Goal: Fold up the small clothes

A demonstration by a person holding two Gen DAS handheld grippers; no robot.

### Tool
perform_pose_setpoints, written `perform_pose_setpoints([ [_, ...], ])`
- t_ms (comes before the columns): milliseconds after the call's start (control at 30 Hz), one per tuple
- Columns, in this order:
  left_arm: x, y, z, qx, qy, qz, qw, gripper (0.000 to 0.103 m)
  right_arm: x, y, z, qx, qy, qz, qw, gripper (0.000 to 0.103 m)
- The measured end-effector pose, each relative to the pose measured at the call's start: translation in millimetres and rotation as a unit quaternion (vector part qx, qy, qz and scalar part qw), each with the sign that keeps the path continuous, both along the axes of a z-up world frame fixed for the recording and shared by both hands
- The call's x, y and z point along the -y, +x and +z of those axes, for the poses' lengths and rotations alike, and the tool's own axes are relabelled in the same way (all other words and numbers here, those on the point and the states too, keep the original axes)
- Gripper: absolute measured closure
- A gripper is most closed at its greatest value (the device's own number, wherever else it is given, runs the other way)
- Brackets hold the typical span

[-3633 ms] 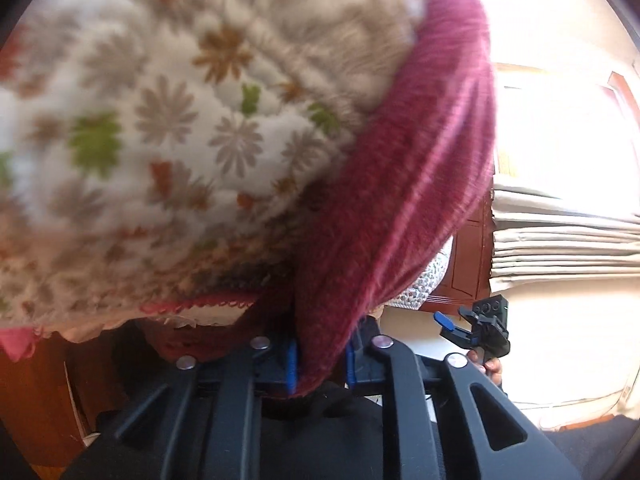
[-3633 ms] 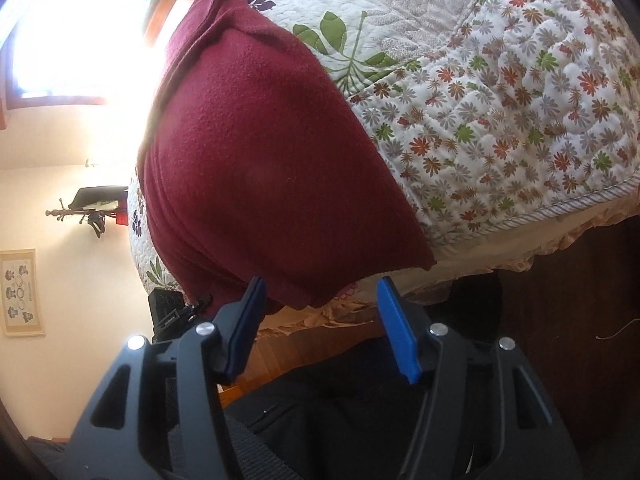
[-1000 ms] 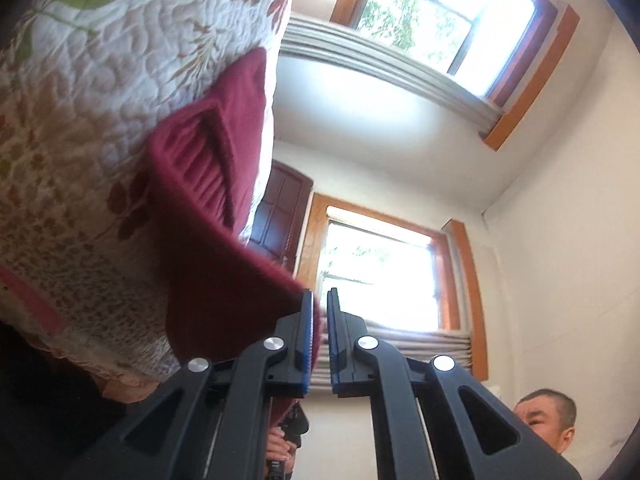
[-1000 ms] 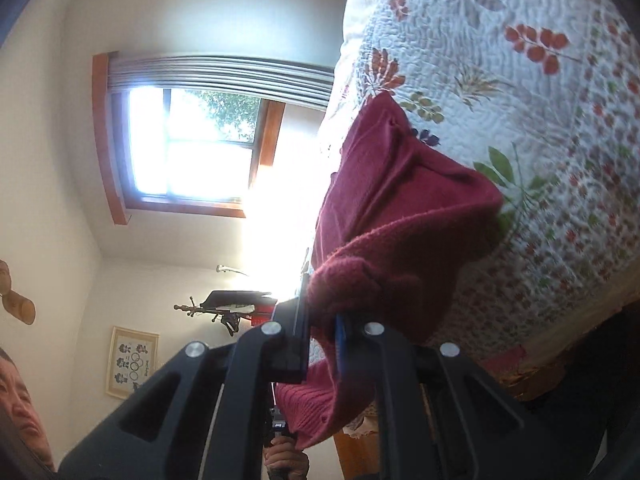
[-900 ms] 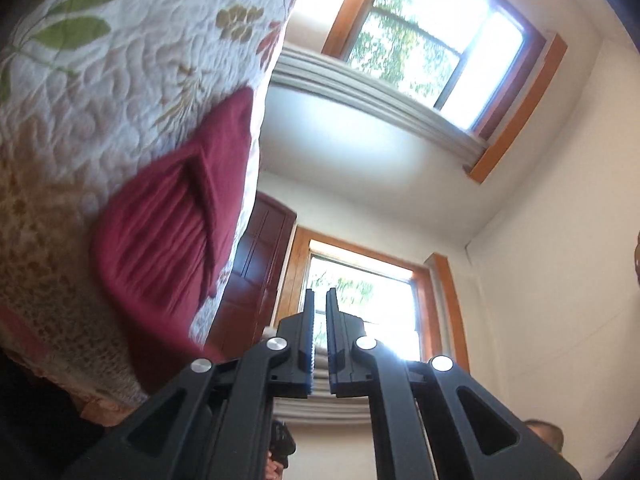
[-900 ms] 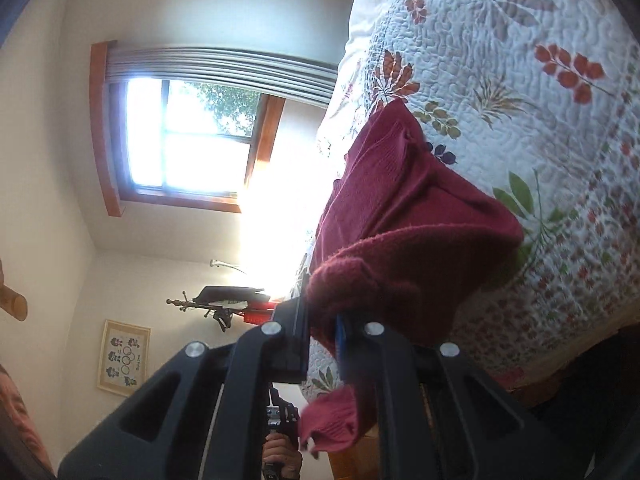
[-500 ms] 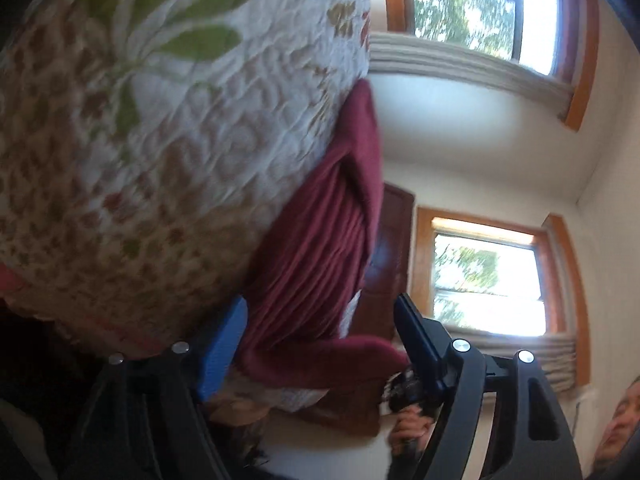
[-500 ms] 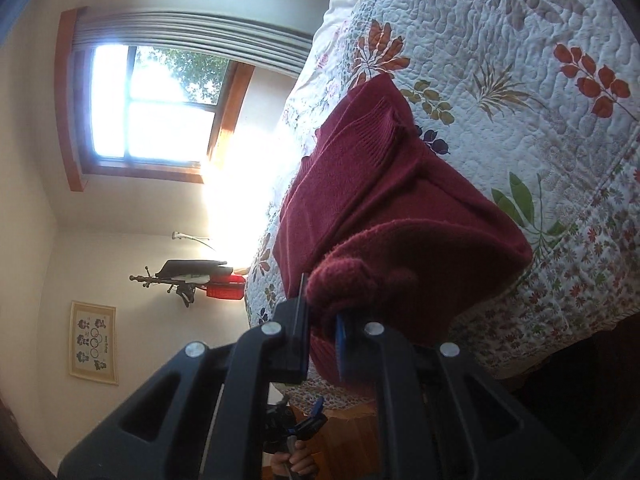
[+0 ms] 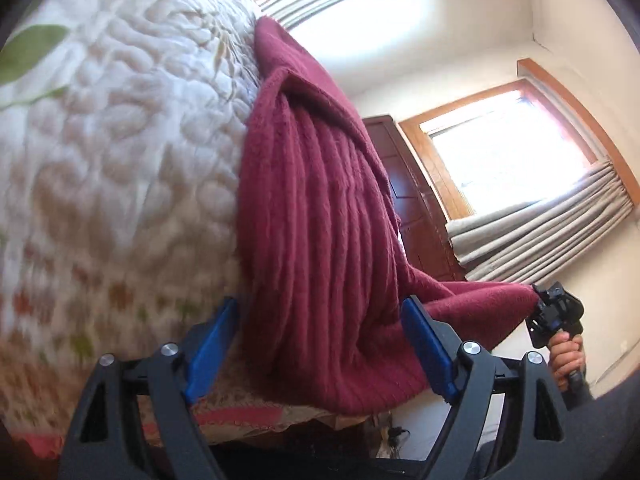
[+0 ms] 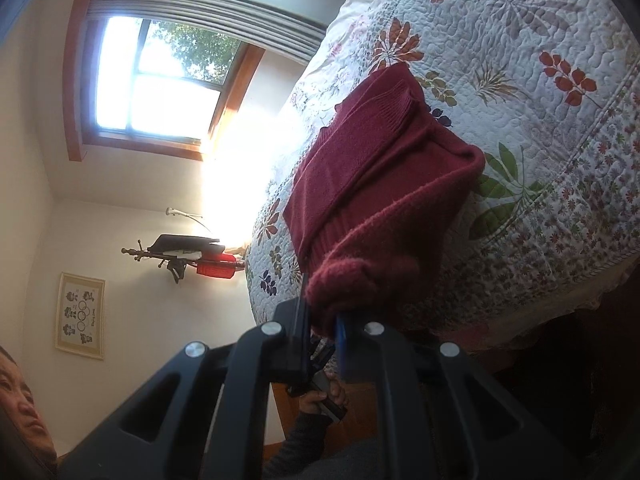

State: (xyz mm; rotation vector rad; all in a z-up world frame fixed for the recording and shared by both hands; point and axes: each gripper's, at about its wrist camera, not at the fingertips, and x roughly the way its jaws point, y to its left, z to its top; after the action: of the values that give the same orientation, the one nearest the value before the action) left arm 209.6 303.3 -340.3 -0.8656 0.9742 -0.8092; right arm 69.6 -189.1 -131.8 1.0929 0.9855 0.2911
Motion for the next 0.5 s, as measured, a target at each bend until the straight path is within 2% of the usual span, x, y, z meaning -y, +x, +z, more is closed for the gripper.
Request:
perform_pose_setpoints([
  [67,0,16,-4,-0.026,-0.031,-0.023,0.9989,0.016,1,0,-5,-0.003,-0.004,0.001,1.000,0.094],
  [133,-9,22,-8,-0.061,-0.094,-0.050,0.9925,0.016,3,-1,-10,-0.006,-0.003,0.001,1.000,0.094],
  [200,-7,16,-8,-0.085,-0.178,-0.098,0.9754,0.016,5,-3,-15,-0.011,-0.004,-0.002,1.000,0.094],
  [267,-2,0,-1,-0.079,-0.224,-0.129,0.9628,0.016,9,-6,-19,-0.015,-0.007,-0.008,1.000,0.094],
  [300,-2,-6,-1,-0.078,-0.236,-0.132,0.9596,0.016,10,-8,-21,-0.017,-0.007,-0.011,1.000,0.094],
  [333,-7,-8,-5,-0.078,-0.231,-0.119,0.9625,0.016,13,-9,-24,-0.020,-0.008,-0.015,1.000,0.094],
  [400,-23,-15,-23,-0.088,-0.171,-0.058,0.9796,0.015,16,-11,-31,-0.029,-0.007,-0.022,0.999,0.094],
  [433,-32,-16,-34,-0.098,-0.130,-0.027,0.9863,0.015,18,-11,-34,-0.034,-0.009,-0.024,0.999,0.094],
  [467,-39,-18,-42,-0.104,-0.110,-0.011,0.9884,0.015,18,-11,-37,-0.040,-0.011,-0.025,0.999,0.094],
  [500,-42,-20,-46,-0.104,-0.110,-0.011,0.9884,0.015,18,-11,-39,-0.043,-0.013,-0.024,0.999,0.094],
])
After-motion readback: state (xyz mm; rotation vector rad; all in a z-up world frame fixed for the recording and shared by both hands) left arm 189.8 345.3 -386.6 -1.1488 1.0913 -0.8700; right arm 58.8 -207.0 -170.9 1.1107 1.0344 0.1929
